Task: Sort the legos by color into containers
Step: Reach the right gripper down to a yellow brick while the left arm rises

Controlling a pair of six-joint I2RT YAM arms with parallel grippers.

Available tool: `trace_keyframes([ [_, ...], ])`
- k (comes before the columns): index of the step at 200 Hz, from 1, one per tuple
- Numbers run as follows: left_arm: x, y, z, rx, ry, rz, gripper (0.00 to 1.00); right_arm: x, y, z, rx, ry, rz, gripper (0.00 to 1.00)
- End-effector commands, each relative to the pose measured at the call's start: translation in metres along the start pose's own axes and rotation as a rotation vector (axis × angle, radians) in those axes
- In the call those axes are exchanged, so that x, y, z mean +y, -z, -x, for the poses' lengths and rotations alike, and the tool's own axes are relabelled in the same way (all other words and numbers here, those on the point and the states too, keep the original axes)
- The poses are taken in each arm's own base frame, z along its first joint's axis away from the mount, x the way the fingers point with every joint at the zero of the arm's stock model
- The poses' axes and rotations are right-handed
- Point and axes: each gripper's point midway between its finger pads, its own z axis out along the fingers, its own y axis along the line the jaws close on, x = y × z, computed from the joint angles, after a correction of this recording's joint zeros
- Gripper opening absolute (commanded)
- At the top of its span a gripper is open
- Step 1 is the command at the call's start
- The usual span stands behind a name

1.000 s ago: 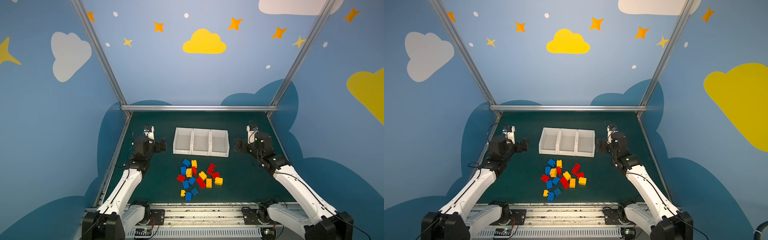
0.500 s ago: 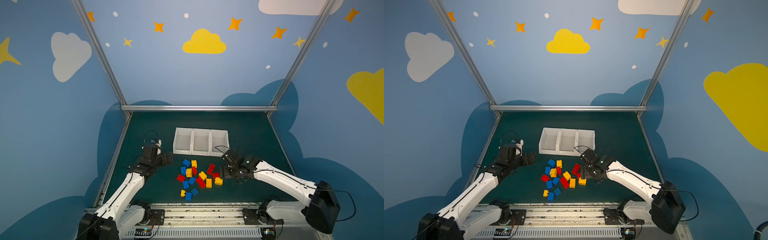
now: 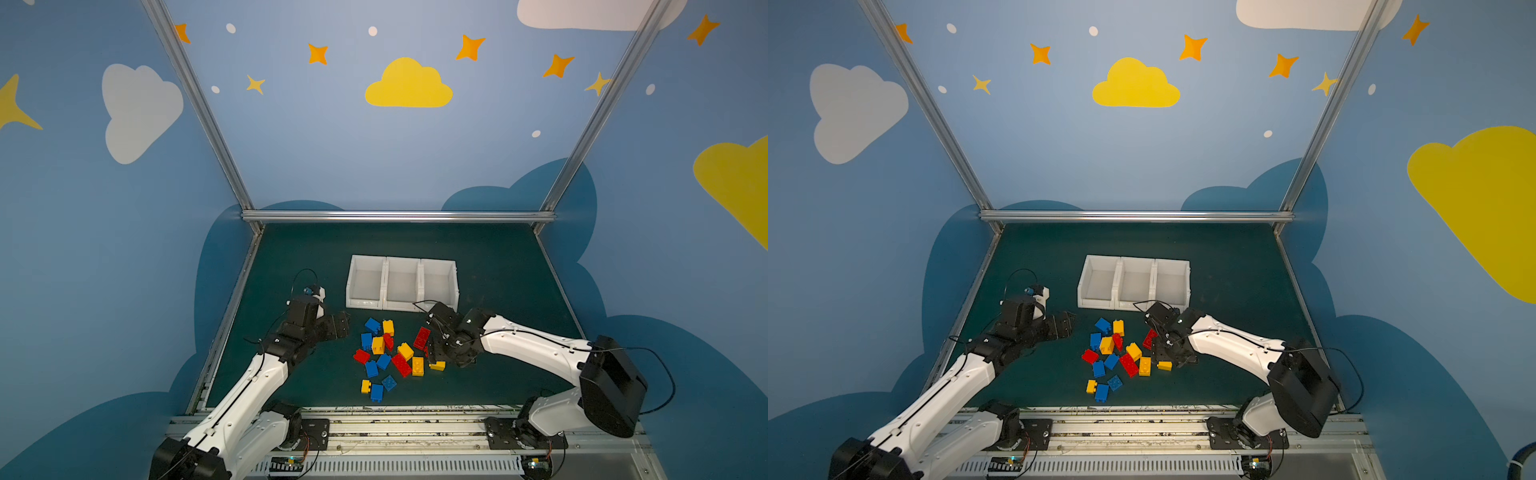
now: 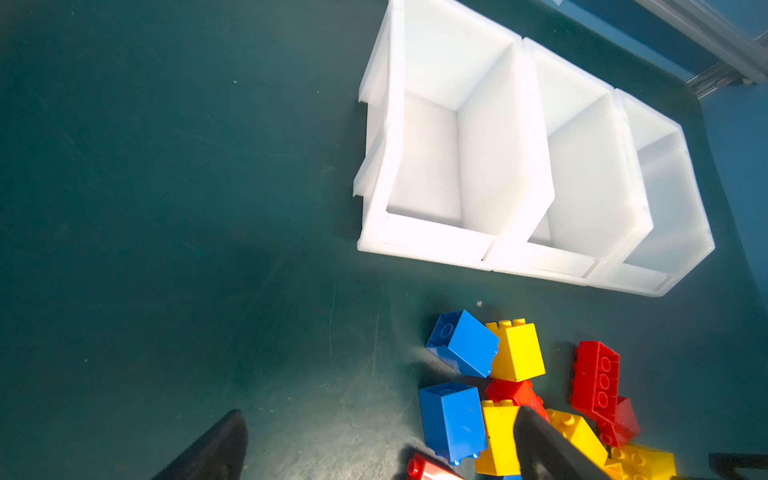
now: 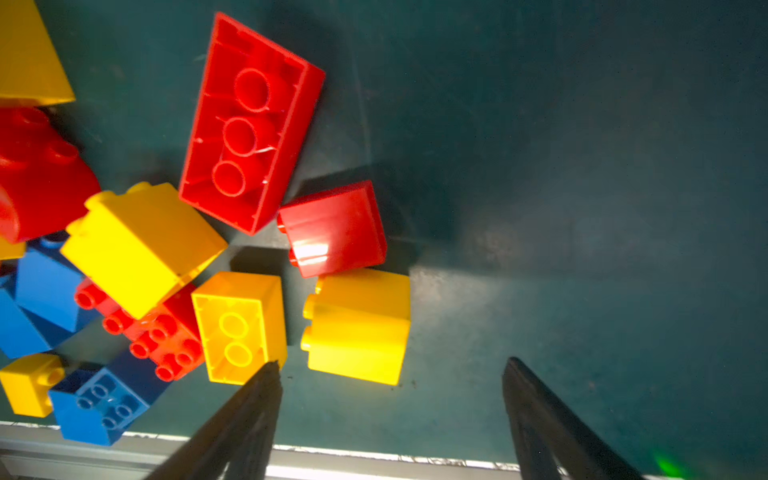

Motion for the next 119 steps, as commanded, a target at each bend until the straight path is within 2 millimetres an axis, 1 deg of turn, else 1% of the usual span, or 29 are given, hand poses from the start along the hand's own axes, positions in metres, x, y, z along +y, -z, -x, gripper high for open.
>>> trace_keyframes([
  [1, 0.0, -0.001, -0.009, 0.024, 0.015, -0.012, 1.0, 0.008, 0.0, 0.003, -0.001, -0.009, 0.015, 0.83],
  [21, -0.001, -0.003, -0.011, 0.027, 0.025, -0.017, 1.0, 0.011, -0.004, 0.005, 0.007, -0.003, 0.01, 0.81],
  [52, -0.002, -0.003, -0.013, 0.037, 0.029, -0.02, 1.0, 0.013, -0.013, 0.005, 0.029, -0.007, 0.003, 0.74],
  [69, 0.0, -0.003, -0.013, 0.04, 0.035, -0.013, 1.0, 0.011, -0.017, 0.006, 0.036, -0.019, 0.002, 0.72],
  [119, 0.0, -0.004, -0.013, 0.044, 0.039, -0.007, 1.0, 0.007, -0.024, 0.005, 0.053, -0.032, 0.007, 0.58],
])
